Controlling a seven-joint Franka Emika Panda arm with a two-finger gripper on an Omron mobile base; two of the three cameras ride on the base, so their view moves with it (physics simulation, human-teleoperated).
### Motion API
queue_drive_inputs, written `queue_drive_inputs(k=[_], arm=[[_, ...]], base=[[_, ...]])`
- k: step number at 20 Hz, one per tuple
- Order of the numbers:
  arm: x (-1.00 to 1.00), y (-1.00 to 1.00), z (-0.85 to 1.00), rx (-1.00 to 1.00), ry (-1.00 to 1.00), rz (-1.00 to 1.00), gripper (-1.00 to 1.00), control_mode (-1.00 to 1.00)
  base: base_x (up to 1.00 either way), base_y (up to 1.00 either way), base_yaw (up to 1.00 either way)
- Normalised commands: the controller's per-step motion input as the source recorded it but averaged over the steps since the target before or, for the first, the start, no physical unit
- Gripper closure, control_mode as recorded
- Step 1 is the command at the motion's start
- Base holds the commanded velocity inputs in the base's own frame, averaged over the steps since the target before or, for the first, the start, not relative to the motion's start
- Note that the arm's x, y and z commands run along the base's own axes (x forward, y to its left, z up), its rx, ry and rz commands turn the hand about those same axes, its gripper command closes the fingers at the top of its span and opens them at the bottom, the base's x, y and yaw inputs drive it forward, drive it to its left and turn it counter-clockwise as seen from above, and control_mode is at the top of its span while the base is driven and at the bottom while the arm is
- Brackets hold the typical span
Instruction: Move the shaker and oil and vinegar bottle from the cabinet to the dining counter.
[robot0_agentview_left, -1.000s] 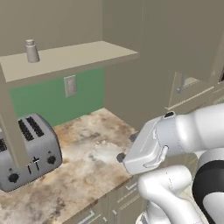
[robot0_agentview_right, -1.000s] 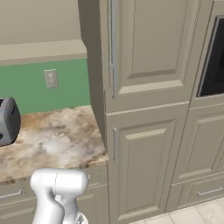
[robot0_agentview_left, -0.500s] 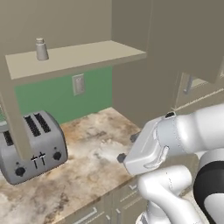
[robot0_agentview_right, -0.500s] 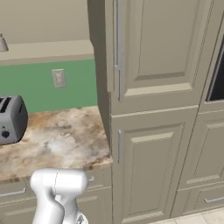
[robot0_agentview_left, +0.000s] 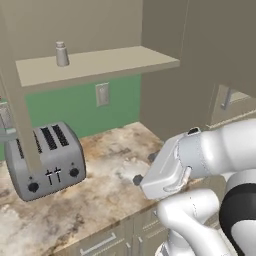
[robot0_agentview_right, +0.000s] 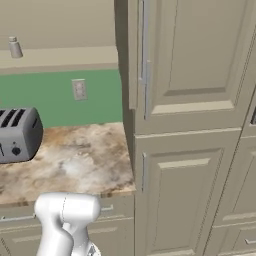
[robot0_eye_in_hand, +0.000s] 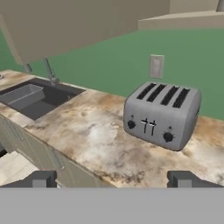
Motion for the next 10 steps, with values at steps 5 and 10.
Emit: queue_drive_inputs(k=[5,10], arm=[[0.0,0.0,0.0,0.0,0.0,0.0,-1.0,1.0],[0.0,0.0,0.0,0.0,0.0,0.0,-1.0,1.0]], base=[[0.54,0.53,0.39],[0.63,0.43,0.4]])
